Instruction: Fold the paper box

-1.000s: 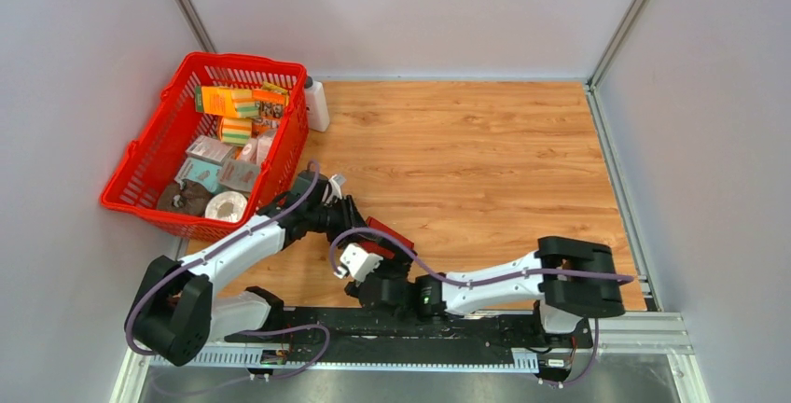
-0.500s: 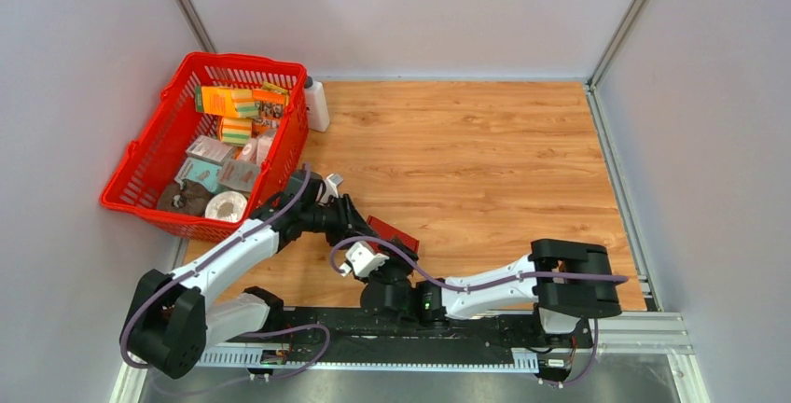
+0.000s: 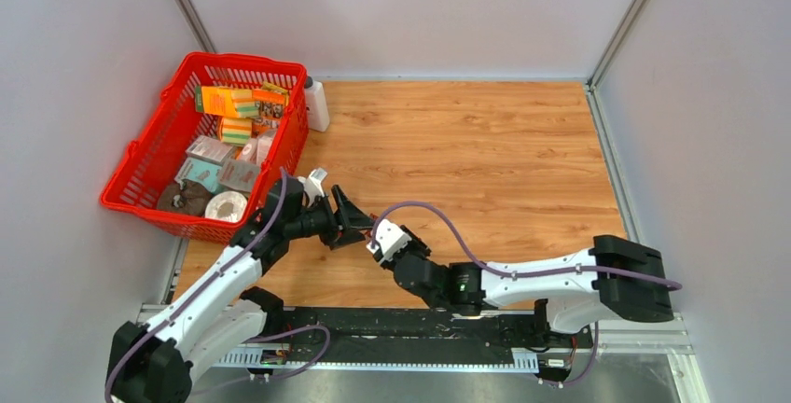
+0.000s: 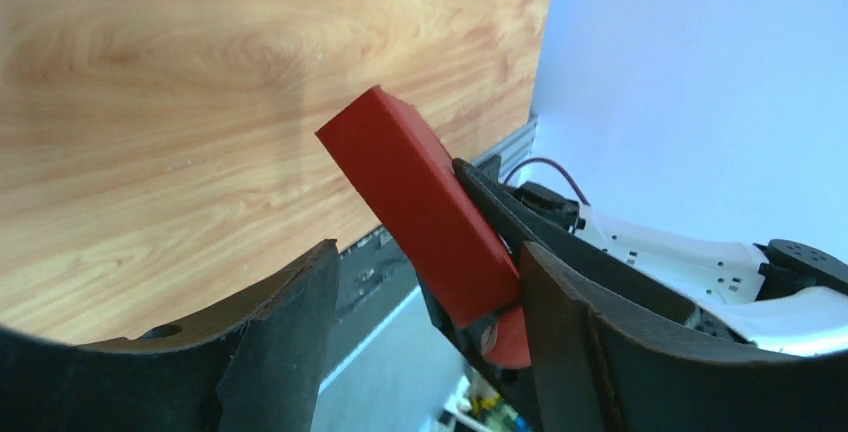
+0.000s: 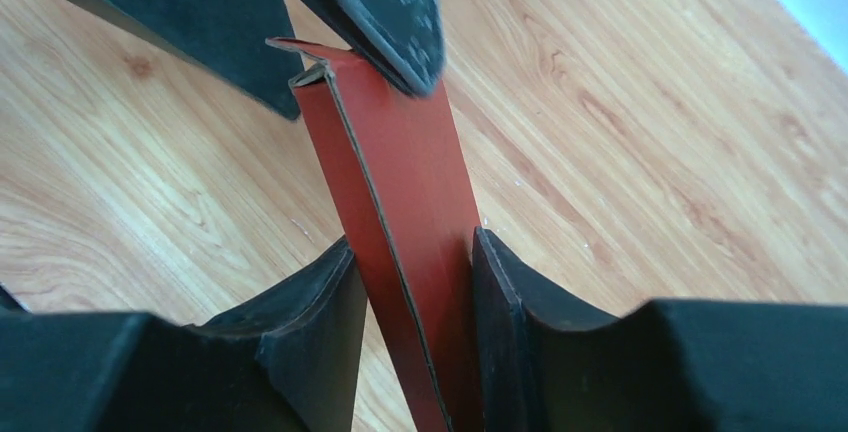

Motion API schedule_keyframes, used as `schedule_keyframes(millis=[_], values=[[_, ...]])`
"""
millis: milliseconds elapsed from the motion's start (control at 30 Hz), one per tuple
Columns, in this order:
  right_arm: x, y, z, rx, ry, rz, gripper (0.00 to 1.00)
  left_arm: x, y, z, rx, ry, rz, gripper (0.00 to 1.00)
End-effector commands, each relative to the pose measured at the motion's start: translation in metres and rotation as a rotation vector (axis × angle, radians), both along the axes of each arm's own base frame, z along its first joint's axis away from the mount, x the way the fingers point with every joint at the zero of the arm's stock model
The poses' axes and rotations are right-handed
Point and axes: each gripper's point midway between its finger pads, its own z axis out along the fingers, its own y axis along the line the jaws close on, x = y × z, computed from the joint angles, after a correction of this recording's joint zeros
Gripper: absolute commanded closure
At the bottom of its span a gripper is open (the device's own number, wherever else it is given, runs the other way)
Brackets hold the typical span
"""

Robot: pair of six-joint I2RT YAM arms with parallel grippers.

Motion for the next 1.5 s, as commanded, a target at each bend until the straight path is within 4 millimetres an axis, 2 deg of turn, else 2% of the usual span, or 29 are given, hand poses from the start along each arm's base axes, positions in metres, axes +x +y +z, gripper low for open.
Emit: schedule_keyframes(millis=[0,67,100,133,167,200,233,267,400,433,500,533,567,700,767,833,867,900,967,1267,1467], values=[[0.009,-0.012,0.005,0.108,0.143,-0.019,0.71,0.004,0.016,0.009,0.038,-0.188,0.057,0.26],[0.004,-0.007,0.006,0.141,0.218,0.032,0.71,0.004,0.023,0.007,0.071,-0.247,0.069,0.26],[0.01,-0.011,0.003,0.16,0.267,0.018,0.71,0.001,0.027,0.015,0.072,-0.301,0.074,0.26],[0.001,-0.008,-0.007,0.152,0.358,0.075,0.71,-0.001,0.031,0.015,0.094,-0.32,0.071,0.28],[0.002,-0.009,-0.011,0.157,0.409,0.073,0.71,-0.002,0.036,0.02,0.12,-0.394,0.066,0.32],[0.014,-0.016,-0.014,0.161,0.454,0.036,0.71,-0.004,0.037,0.021,0.135,-0.418,0.057,0.33],[0.007,-0.01,-0.018,0.177,0.539,0.073,0.71,-0.006,0.039,0.023,0.149,-0.441,0.048,0.33],[0.008,-0.01,-0.027,0.159,0.577,0.066,0.71,-0.005,0.04,0.024,0.176,-0.488,0.031,0.35],[0.017,-0.008,-0.039,0.165,0.654,0.047,0.72,-0.004,0.038,0.028,0.265,-0.569,-0.042,0.41],[0.014,-0.005,-0.043,0.163,0.679,0.072,0.72,-0.004,0.034,0.032,0.285,-0.613,-0.078,0.42],[0.017,-0.006,-0.051,0.153,0.694,0.065,0.72,0.006,0.029,0.027,0.345,-0.64,-0.097,0.43],[0.011,-0.002,-0.052,0.153,0.726,0.099,0.73,0.009,0.022,0.032,0.355,-0.696,-0.125,0.41],[0.011,-0.002,-0.054,0.153,0.733,0.105,0.73,0.016,0.02,0.026,0.39,-0.696,-0.133,0.4],[0.015,-0.006,-0.052,0.195,0.75,0.117,0.74,0.042,0.006,0.038,0.419,-0.827,-0.125,0.39],[0.011,-0.008,-0.051,0.213,0.764,0.14,0.74,0.05,0.001,0.033,0.43,-0.839,-0.137,0.44],[0.011,-0.007,-0.046,0.24,0.762,0.161,0.74,0.056,-0.009,0.039,0.409,-0.871,-0.158,0.47],[0.011,-0.007,-0.046,0.243,0.762,0.165,0.74,0.056,-0.017,0.03,0.402,-0.849,-0.203,0.49],[0.012,-0.008,-0.047,0.243,0.766,0.161,0.74,0.058,-0.021,0.034,0.393,-0.857,-0.217,0.51],[0.012,-0.008,-0.049,0.241,0.773,0.161,0.74,0.058,-0.028,0.026,0.391,-0.848,-0.262,0.53],[0.012,-0.007,-0.049,0.249,0.776,0.167,0.75,0.061,-0.038,0.007,0.4,-0.836,-0.344,0.52],[0.013,-0.008,-0.047,0.257,0.772,0.166,0.76,0.059,-0.047,-0.006,0.395,-0.809,-0.431,0.58]])
